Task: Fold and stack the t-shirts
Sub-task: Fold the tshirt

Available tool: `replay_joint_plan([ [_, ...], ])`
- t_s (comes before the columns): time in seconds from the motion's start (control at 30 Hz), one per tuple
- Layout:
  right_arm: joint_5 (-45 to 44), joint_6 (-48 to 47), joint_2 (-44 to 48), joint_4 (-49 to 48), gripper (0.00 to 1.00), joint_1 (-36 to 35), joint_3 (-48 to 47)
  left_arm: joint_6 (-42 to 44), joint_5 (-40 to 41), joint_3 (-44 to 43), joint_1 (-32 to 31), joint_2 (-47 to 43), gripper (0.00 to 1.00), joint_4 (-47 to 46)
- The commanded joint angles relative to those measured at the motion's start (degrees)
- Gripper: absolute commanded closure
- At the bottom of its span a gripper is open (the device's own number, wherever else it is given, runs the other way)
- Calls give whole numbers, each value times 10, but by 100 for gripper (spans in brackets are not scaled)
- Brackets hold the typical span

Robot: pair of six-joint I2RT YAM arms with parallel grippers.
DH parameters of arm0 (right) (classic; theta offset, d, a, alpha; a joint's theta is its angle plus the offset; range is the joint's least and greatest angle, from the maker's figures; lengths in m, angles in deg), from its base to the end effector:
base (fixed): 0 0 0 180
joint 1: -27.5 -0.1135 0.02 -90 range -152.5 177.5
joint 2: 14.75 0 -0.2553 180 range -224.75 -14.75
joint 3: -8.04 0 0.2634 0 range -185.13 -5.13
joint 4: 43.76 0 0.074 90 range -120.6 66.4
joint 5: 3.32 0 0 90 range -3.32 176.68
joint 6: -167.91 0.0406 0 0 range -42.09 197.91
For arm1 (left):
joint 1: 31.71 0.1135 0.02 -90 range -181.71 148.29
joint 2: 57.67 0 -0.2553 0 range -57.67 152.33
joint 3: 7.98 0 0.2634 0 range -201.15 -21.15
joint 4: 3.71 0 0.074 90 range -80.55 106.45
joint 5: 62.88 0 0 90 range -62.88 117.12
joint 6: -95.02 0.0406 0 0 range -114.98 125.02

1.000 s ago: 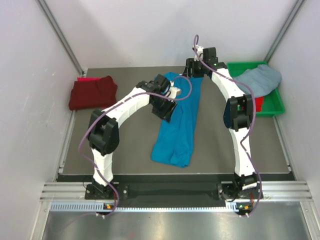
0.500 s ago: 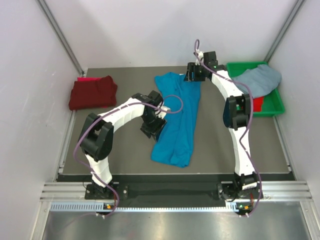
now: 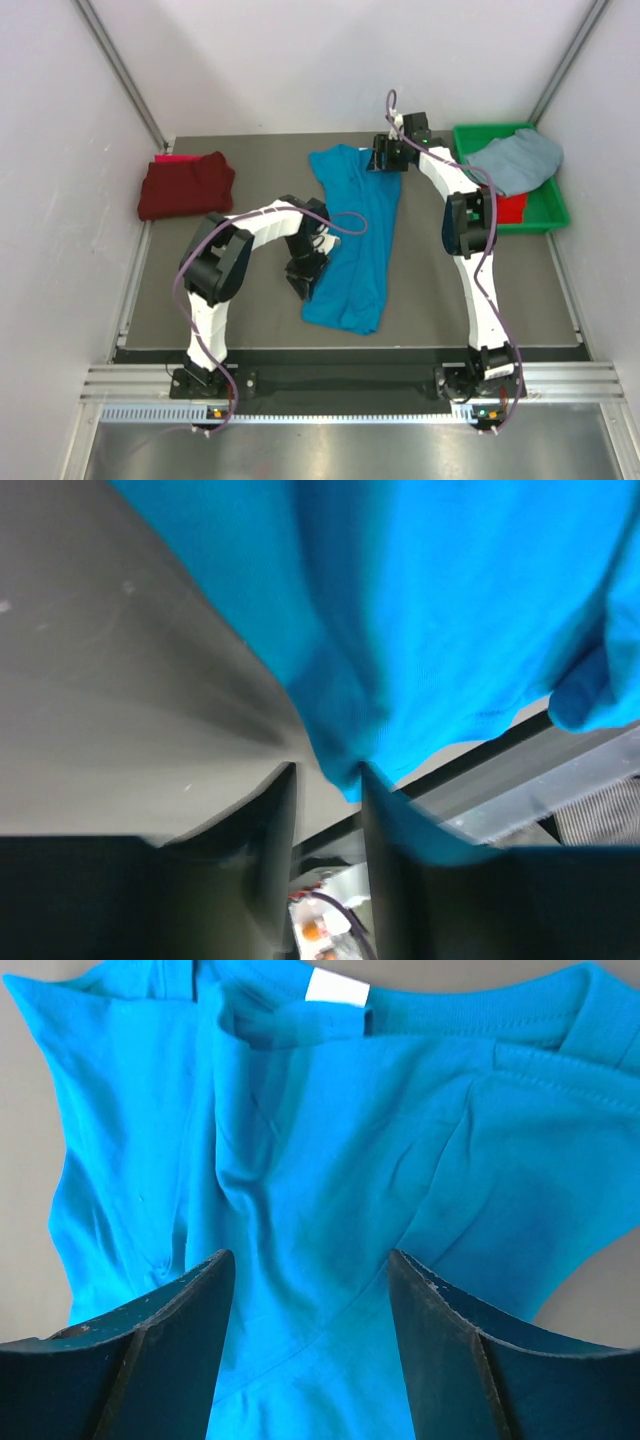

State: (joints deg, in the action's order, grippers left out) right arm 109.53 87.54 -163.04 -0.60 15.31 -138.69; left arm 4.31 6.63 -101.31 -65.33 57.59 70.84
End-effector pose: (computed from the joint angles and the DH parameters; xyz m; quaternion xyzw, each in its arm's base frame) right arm 0.5633 0.1378 0.1621 -0.0964 0.9027 0.2509 0.3359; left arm 0.2924 -0.2115 0.1347 -0.2687 -0.9451 0.1532 0.1055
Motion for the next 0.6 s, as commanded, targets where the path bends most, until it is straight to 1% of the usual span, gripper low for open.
replay_joint_plan([
  [0.0,-10,6,-11,-10,37,3,-34,-1,-31,-19,2,12,73,23],
  [0.07,-4,11,-18,-12,37,3,-40,-3,-37,-16,2,13,86,21],
  [0.1,-4,13,-20,-13,37,3,-43,-3,-38,-13,2,13,95,19],
  [0.13,-4,14,-23,-14,37,2,-46,-3,-39,-11,2,11,100,19],
  [0.43,3,37,-66,-30,38,-2,-82,-3,-42,35,-7,-38,100,14],
  [0.57,11,52,-88,-44,38,-13,-103,2,-42,62,-39,-62,100,15],
])
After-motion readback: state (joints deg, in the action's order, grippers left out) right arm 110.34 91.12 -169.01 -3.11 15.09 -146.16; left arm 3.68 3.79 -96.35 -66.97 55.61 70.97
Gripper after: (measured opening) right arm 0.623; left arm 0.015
